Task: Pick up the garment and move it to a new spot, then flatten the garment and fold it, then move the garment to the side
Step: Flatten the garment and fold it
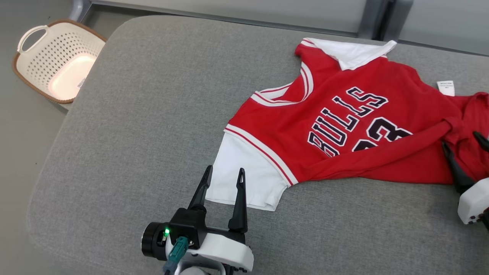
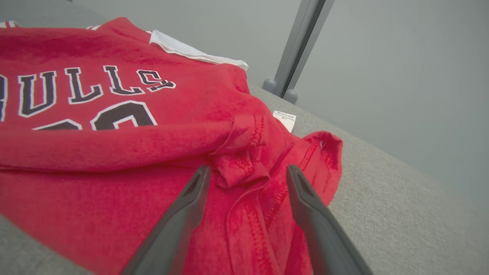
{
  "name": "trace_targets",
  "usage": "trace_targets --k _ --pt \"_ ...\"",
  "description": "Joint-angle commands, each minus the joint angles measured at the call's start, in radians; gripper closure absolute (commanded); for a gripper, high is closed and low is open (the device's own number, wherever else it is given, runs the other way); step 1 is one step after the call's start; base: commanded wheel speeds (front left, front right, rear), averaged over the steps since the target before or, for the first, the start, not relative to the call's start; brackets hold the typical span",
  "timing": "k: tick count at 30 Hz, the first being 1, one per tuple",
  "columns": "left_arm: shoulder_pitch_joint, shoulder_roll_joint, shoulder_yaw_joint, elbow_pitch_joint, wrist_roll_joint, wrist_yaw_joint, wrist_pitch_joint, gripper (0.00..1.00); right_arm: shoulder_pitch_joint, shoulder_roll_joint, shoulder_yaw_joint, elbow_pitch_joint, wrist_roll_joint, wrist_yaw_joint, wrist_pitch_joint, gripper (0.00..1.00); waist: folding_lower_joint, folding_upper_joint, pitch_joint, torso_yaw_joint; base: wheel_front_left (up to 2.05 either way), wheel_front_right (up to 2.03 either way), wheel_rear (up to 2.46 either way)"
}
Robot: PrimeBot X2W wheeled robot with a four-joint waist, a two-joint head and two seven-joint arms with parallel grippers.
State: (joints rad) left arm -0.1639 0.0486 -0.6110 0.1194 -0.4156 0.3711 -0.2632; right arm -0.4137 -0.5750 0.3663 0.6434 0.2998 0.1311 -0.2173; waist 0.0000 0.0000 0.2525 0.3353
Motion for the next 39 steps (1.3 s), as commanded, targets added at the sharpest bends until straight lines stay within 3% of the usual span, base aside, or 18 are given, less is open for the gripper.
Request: trace_targets --k 1,7,9,10,16,23,30,39 --pt "-0.015 0.004 -0.003 -0.007 -0.005 0.008 -0.002 0.0 -0.021 -0.01 0.011 0.011 0.007 -0.001 -0.011 0.0 0.0 0.0 0.015 0.013 0.0 0.0 0.0" --pt "-0.033 0.004 -0.027 -0.021 -0.014 0.024 -0.002 0.0 -0.066 -0.034 0.052 0.043 0.02 -0.001 -0.026 0.0 0.0 0.0 0.042 0.029 0.0 0.0 0.0" --pt "-0.035 0.004 -0.034 -0.023 -0.014 0.03 -0.002 0.0 -0.078 -0.039 0.061 0.054 0.025 -0.001 -0.032 0.58 0.0 0.0 0.047 0.031 0.0 0.0 0.0" --pt "-0.036 0.004 -0.037 -0.024 -0.015 0.032 -0.002 0.0 -0.084 -0.042 0.065 0.059 0.025 -0.001 -0.032 1.0 0.0 0.0 0.049 0.032 0.0 0.0 0.0" --pt "-0.04 0.004 -0.032 -0.007 -0.014 0.039 -0.002 0.0 -0.089 -0.043 0.07 0.062 0.052 -0.001 -0.043 1.0 0.0 0.0 0.036 0.013 0.0 0.0 0.0" --pt "-0.037 0.004 -0.001 0.019 -0.014 0.018 -0.002 0.0 -0.03 -0.052 0.093 -0.002 0.132 -0.001 -0.048 1.0 0.0 0.0 -0.01 -0.033 0.0 0.0 0.0" --pt "-0.013 0.004 0.042 0.056 -0.008 -0.01 -0.002 0.0 0.072 -0.096 0.175 -0.16 0.37 -0.001 0.021 1.0 0.0 0.0 -0.065 -0.08 0.0 0.0 0.0" --pt "0.015 0.004 0.093 0.078 0.002 -0.038 -0.002 0.0 0.215 -0.188 0.257 -0.336 0.556 -0.001 0.115 1.0 0.0 0.0 -0.105 -0.128 0.0 0.0 0.0"
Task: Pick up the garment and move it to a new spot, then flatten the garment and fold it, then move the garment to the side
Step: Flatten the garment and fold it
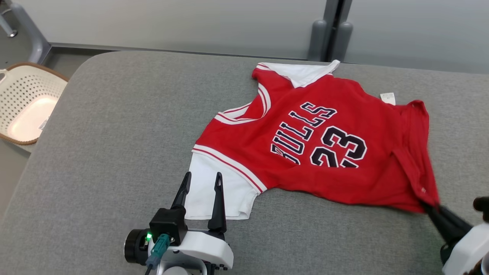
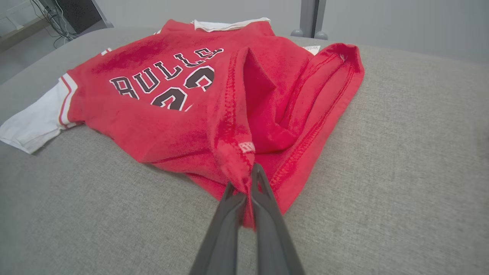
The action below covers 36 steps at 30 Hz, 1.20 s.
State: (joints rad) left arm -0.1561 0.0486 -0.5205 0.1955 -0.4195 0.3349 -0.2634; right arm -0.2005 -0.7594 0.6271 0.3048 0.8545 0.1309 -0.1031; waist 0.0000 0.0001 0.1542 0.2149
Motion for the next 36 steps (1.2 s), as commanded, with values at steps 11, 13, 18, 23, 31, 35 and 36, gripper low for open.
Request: trace_targets --k 11,13,18,23,31,35,36 --pt "0.002 0.004 0.026 0.021 0.015 -0.024 -0.001 0.0 0.093 -0.086 0.051 -0.066 0.203 -0.001 0.096 0.0 0.0 -0.0001 -0.024 -0.053 0.0 0.0 0.0" --pt "0.001 0.004 0.027 0.023 0.014 -0.025 -0.001 0.0 0.073 -0.065 0.02 -0.002 0.167 0.0 0.07 0.0 0.0 -0.0001 -0.027 -0.056 0.0 0.0 0.0" --pt "0.007 0.004 0.032 0.031 0.016 -0.03 -0.001 0.0 0.049 -0.014 -0.049 0.084 0.122 -0.001 0.019 0.0 0.0 -0.0001 -0.037 -0.063 0.0 0.0 0.0" --pt "0.021 0.004 0.048 0.018 0.032 -0.035 -0.001 0.0 0.028 0.061 -0.163 0.125 -0.043 0.0 -0.139 0.0 0.0 -0.0001 -0.05 -0.072 0.0 0.0 0.0" --pt "0.03 0.004 0.068 -0.008 0.049 -0.043 -0.001 0.0 0.155 0.223 -0.35 -0.04 -0.315 0.0 -0.163 0.0 0.0 -0.0001 -0.054 -0.085 0.0 0.0 0.0" --pt "0.033 0.004 0.067 -0.012 0.053 -0.046 -0.001 0.0 0.216 0.27 -0.38 -0.089 -0.407 -0.001 -0.163 0.0 0.0 -0.0001 -0.052 -0.088 0.0 0.0 0.0" --pt "0.033 0.004 0.067 -0.012 0.053 -0.046 -0.001 0.0 0.216 0.27 -0.38 -0.089 -0.407 -0.001 -0.163 0.0 0.0 -0.0001 -0.052 -0.088 0.0 0.0 0.0"
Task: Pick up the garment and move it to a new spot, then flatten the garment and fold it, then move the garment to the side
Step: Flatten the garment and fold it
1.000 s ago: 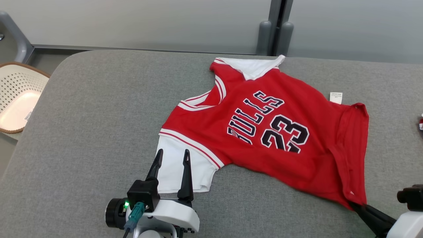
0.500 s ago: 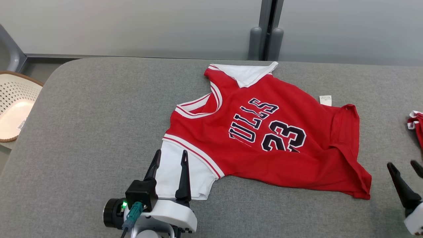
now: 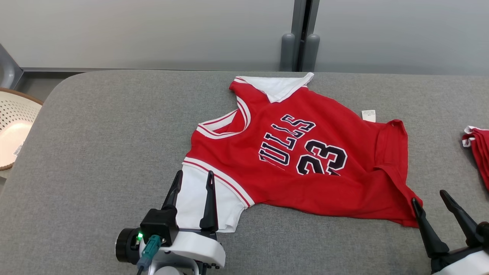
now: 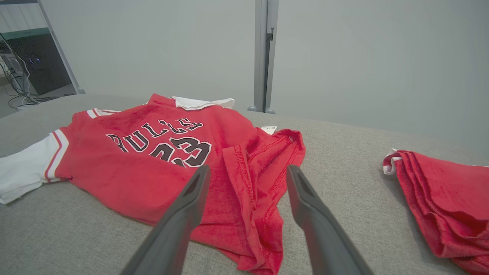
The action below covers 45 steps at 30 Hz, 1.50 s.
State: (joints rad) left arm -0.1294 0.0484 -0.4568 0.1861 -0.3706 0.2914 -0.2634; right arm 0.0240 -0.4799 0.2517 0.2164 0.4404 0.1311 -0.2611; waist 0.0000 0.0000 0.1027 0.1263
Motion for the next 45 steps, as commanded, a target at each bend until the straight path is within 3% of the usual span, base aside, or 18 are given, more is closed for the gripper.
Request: trace_targets --k 1,9,22,23,24,25,33,36,45 --pt "0.007 0.004 0.002 -0.001 0.005 -0.004 -0.001 0.0 0.001 -0.002 -0.006 -0.003 0.0 -0.001 -0.005 0.0 0.0 0.0 0.0 0.0 0.0 0.0 0.0" --pt "0.002 0.004 -0.013 0.012 -0.001 -0.006 -0.001 0.0 -0.002 -0.005 0.022 0.067 -0.03 -0.001 -0.005 0.0 0.0 0.0 0.005 0.009 0.0 0.0 0.0" --pt "-0.024 0.004 -0.049 0.001 -0.02 0.025 -0.001 0.0 -0.071 -0.028 0.071 0.162 -0.006 -0.001 -0.006 0.0 0.0 0.0 0.054 0.054 0.0 0.0 0.0" --pt "-0.025 0.004 -0.051 0.0 -0.02 0.027 -0.001 0.0 -0.071 -0.031 0.074 0.167 -0.001 -0.001 -0.006 0.05 0.0 0.0 0.056 0.056 0.0 0.0 0.0" --pt "-0.025 0.004 -0.052 -0.001 -0.019 0.027 -0.001 0.0 -0.072 -0.034 0.079 0.172 0.004 -0.001 -0.006 0.7 0.0 0.0 0.059 0.058 0.0 0.0 0.0" --pt "-0.025 0.004 -0.054 -0.002 -0.02 0.03 -0.001 0.0 -0.076 -0.036 0.084 0.175 0.008 -0.001 -0.006 1.0 0.0 0.0 0.062 0.06 0.0 0.0 0.0" --pt "-0.017 0.004 -0.055 0.032 -0.021 0.044 -0.001 0.0 -0.076 -0.06 0.107 0.162 0.081 -0.001 -0.006 1.0 0.0 0.0 0.062 0.062 0.0 0.0 0.0" --pt "-0.001 0.004 -0.042 0.069 -0.017 0.054 -0.001 0.0 -0.054 -0.077 0.135 0.13 0.176 -0.001 0.004 1.0 0.0 0.0 0.054 0.06 0.0 0.0 0.0" --pt "0.01 0.004 0.016 0.239 -0.032 0.083 -0.001 0.0 -0.011 -0.207 0.283 -0.038 0.503 -0.001 0.089 1.0 0.0 0.0 0.033 0.047 0.0 0.0 0.0"
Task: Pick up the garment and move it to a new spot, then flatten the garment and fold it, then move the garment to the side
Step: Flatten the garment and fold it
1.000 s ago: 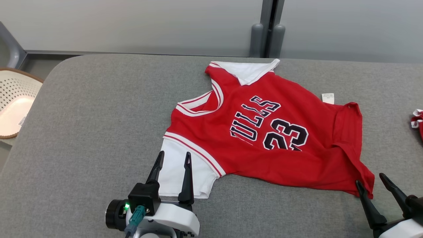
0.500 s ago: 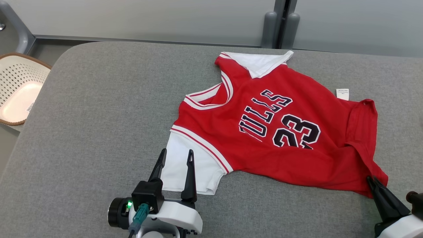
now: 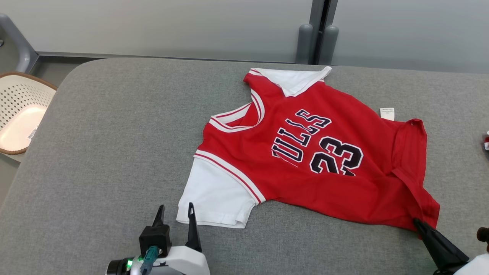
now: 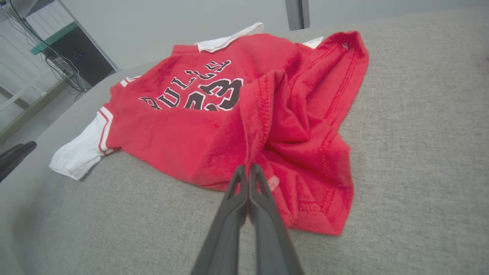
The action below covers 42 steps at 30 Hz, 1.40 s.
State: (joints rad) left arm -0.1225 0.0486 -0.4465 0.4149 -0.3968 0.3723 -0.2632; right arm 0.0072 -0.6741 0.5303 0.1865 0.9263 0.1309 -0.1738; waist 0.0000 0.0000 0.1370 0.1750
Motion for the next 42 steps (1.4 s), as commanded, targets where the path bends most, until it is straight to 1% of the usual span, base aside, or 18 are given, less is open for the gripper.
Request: trace_targets --k 1,5,8,15,17,20,21,22,27,30,32,33,34,37,39,42 --pt "0.004 0.004 0.006 0.011 -0.006 0.002 -0.002 0.0 0.006 -0.013 0.004 -0.008 0.017 0.0 0.002 1.0 0.0 0.0 -0.001 -0.001 0.0 0.0 0.0" --pt "-0.02 0.004 0.008 0.082 -0.014 -0.016 -0.002 0.0 0.005 -0.049 0.053 -0.046 0.101 0.0 0.014 1.0 0.0 0.0 -0.001 -0.005 0.0 0.0 0.0" --pt "-0.055 0.004 0.001 0.154 -0.026 -0.025 -0.002 0.0 -0.007 -0.075 0.091 -0.066 0.139 0.0 0.02 1.0 0.0 0.0 0.001 -0.01 0.0 0.0 0.0" --pt "-0.122 0.004 -0.011 0.302 -0.066 -0.038 0.0 0.0 -0.043 -0.118 0.152 -0.076 0.186 0.0 -0.001 1.0 0.0 0.0 0.005 -0.03 0.0 0.0 0.0" --pt "-0.136 0.004 -0.019 0.338 -0.083 -0.046 0.004 0.0 -0.056 -0.126 0.166 -0.072 0.194 0.0 -0.008 1.0 0.0 0.0 0.006 -0.035 0.0 0.0 0.0" --pt "-0.144 0.004 -0.045 0.385 -0.112 -0.072 0.023 0.0 -0.071 -0.135 0.184 -0.067 0.205 0.0 -0.019 1.0 0.0 0.0 0.007 -0.039 0.0 0.0 0.0" --pt "-0.146 0.003 -0.055 0.398 -0.125 -0.082 0.03 0.54 -0.075 -0.139 0.188 -0.065 0.21 0.0 -0.023 1.0 0.0 0.0 0.007 -0.04 0.0 0.0 0.0" --pt "-0.148 0.001 -0.067 0.409 -0.134 -0.092 0.041 1.0 -0.078 -0.143 0.194 -0.063 0.215 0.0 -0.025 1.0 0.0 0.0 0.007 -0.04 0.0 0.0 0.0" --pt "-0.16 0.005 -0.107 0.419 -0.19 -0.137 0.053 1.0 -0.102 -0.163 0.212 -0.061 0.241 0.0 -0.04 1.0 0.0 0.0 0.005 -0.032 0.0 0.0 0.0" --pt "-0.178 0.001 -0.108 0.375 -0.217 -0.175 0.03 1.0 -0.121 -0.177 0.219 -0.073 0.261 0.0 -0.043 1.0 0.0 0.0 -0.005 -0.028 0.0 0.0 0.0" --pt "-0.191 0.002 -0.092 0.331 -0.237 -0.203 0.016 1.0 -0.138 -0.19 0.223 -0.078 0.273 0.0 -0.047 1.0 0.0 0.0 -0.014 -0.025 0.0 0.0 0.0" --pt "-0.203 0.012 -0.071 0.278 -0.254 -0.233 0.008 1.0 -0.156 -0.198 0.227 -0.085 0.282 0.0 -0.048 1.0 0.0 0.0 -0.027 -0.022 0.0 0.0 0.0" --pt "-0.205 0.018 -0.057 0.247 -0.262 -0.244 0.006 1.0 -0.165 -0.203 0.228 -0.088 0.291 0.0 -0.047 1.0 0.0 0.0 -0.032 -0.021 0.0 0.0 0.0" --pt "-0.213 0.032 -0.015 0.143 -0.285 -0.267 0.002 1.0 -0.198 -0.215 0.228 -0.098 0.308 0.0 -0.045 1.0 0.0 0.0 -0.052 -0.021 0.0 0.0 0.0" --pt "-0.214 0.033 0.017 0.055 -0.311 -0.281 0.001 1.0 -0.222 -0.212 0.223 -0.12 0.343 0.0 -0.038 1.0 0.0 0.0 -0.065 -0.022 0.0 0.0 0.0" --pt "-0.224 0.052 0.059 -0.082 -0.347 -0.294 0.005 1.0 -0.27 -0.225 0.203 -0.153 0.396 0.0 -0.021 1.0 0.0 0.0 -0.088 -0.027 0.0 0.0 0.0"
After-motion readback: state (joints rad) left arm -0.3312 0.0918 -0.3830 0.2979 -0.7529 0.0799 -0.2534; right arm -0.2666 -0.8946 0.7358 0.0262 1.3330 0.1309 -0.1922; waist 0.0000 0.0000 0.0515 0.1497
